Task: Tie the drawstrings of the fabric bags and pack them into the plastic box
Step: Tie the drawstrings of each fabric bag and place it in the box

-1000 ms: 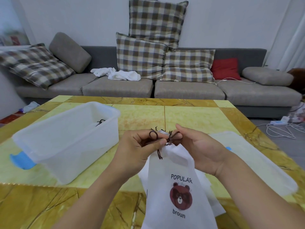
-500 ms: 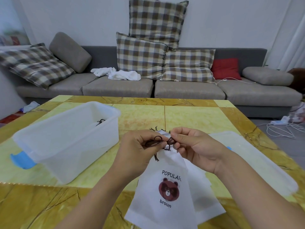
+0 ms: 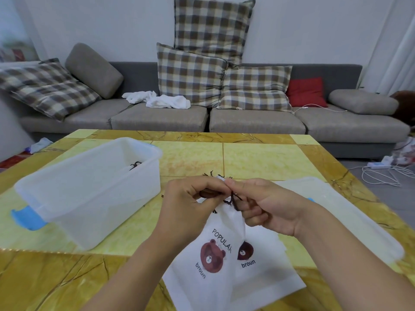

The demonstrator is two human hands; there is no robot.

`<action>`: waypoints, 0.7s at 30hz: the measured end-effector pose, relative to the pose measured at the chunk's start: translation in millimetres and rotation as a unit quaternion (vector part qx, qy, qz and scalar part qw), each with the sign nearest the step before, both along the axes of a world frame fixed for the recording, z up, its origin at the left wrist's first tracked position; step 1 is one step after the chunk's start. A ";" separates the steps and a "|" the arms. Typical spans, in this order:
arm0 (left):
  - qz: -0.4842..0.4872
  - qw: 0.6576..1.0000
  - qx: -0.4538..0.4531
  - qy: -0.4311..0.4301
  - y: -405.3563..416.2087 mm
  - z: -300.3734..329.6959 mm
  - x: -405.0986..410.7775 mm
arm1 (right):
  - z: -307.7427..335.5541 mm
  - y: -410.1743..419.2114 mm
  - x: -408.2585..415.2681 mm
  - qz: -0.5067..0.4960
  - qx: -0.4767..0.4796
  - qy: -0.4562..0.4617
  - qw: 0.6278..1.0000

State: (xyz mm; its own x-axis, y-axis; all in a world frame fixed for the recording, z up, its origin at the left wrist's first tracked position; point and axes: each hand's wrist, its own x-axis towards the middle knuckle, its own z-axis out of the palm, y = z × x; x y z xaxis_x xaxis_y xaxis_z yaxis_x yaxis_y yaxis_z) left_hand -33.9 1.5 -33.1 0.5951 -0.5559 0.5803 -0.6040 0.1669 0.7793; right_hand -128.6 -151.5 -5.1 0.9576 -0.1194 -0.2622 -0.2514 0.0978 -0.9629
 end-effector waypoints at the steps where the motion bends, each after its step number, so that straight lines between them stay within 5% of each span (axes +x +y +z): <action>1: -0.003 1.000 0.002 0.012 0.7 0.6 0.7 | -1.0 -0.1 0.7 -0.002 -0.016 -0.019 1.000; 10: -0.040 0.976 0.056 0.208 5.0 6.1 5.8 | -3.3 -8.6 -1.6 -0.015 -0.264 -0.126 0.956; 16: -0.060 0.955 0.183 0.226 9.9 6.7 11.9 | -8.0 -4.2 -1.6 0.050 -0.471 -0.115 0.873; 21: -0.087 0.943 0.190 0.260 14.4 7.0 15.9 | -12.5 2.9 -0.7 0.072 -0.516 -0.114 0.846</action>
